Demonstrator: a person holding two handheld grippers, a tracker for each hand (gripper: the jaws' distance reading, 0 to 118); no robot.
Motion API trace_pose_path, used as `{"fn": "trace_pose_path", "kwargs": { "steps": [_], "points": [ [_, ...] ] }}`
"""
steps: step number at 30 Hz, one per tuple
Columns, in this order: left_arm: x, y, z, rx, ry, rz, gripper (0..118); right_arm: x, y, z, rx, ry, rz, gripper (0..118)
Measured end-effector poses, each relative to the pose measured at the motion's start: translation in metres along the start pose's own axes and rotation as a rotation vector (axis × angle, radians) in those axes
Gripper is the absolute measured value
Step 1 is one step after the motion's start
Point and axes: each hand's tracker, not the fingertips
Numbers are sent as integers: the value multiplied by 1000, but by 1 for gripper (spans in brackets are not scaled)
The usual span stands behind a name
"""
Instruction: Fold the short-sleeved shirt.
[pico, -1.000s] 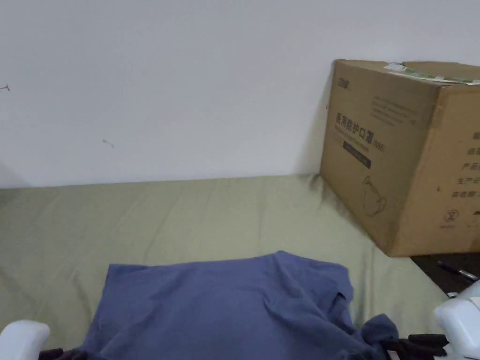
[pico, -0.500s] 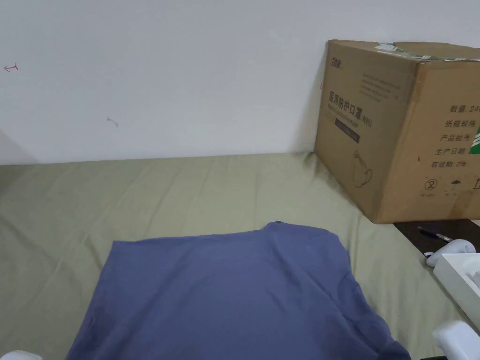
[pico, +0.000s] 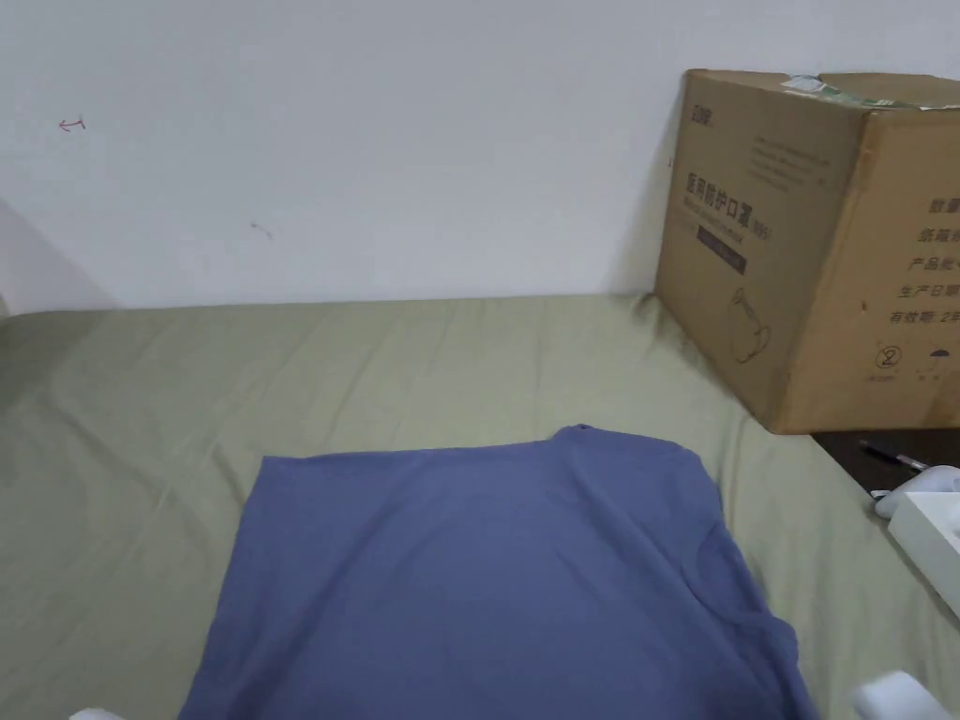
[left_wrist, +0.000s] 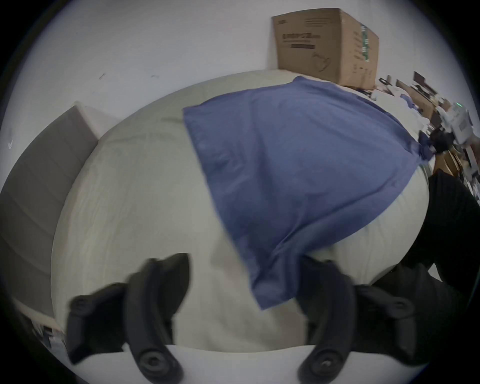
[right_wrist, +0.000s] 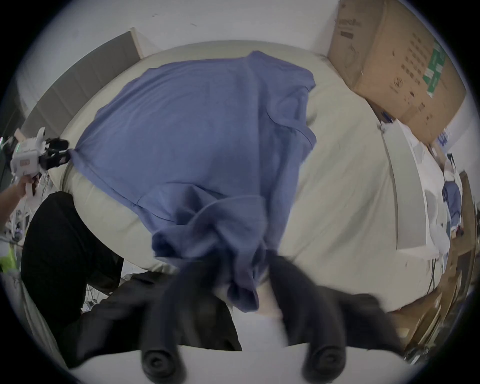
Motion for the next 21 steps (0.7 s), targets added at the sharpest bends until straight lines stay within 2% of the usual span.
{"fn": "trace_pose_path", "kwargs": {
  "steps": [1, 2, 3, 4, 6, 9, 11, 12, 13, 14, 15, 16, 17, 19, 21],
  "points": [
    [-10, -6, 2, 8, 1, 32, 103, 1, -3, 2, -1, -6, -2, 114],
    [-17, -9, 9, 22, 6, 79, 103, 2, -7, 7, 4, -10, -2, 108],
    [-23, -11, 21, 45, 12, 135, 103, 3, -9, 18, 122, 15, -14, 108],
    [-27, -11, 31, 69, -5, 190, 103, 5, -11, 26, 131, -3, -19, 107],
    [-36, -15, 55, 143, -64, 338, 103, 2, -11, 45, 193, -2, -81, 108],
    [-24, -11, 95, 267, -120, 479, 106, -14, -14, 92, 380, 75, -171, 112],
    [-9, -9, 113, 329, -113, 497, 110, -32, -15, 113, 505, 117, -221, 113],
    [0, -8, 121, 361, -122, 495, 110, -50, -7, 122, 545, 191, -167, 112],
    [5, -10, 122, 386, -132, 491, 107, -59, -7, 128, 606, 220, -189, 105],
    [14, -10, 129, 414, -132, 483, 99, -69, -11, 136, 675, 257, -201, 90],
    [24, -11, 137, 445, -110, 477, 79, -79, -15, 140, 721, 274, -217, 62],
    [31, -11, 141, 463, -94, 470, 33, -79, -16, 136, 731, 292, -246, 21],
    [50, -7, 151, 475, -72, 458, 0, -84, -16, 135, 745, 267, -257, 3],
    [64, -10, 160, 496, -14, 434, 0, -89, -21, 137, 791, 266, -282, 2],
    [58, -12, 162, 513, -64, 410, 0, -92, -24, 140, 815, 292, -270, 1]
  ]
}}
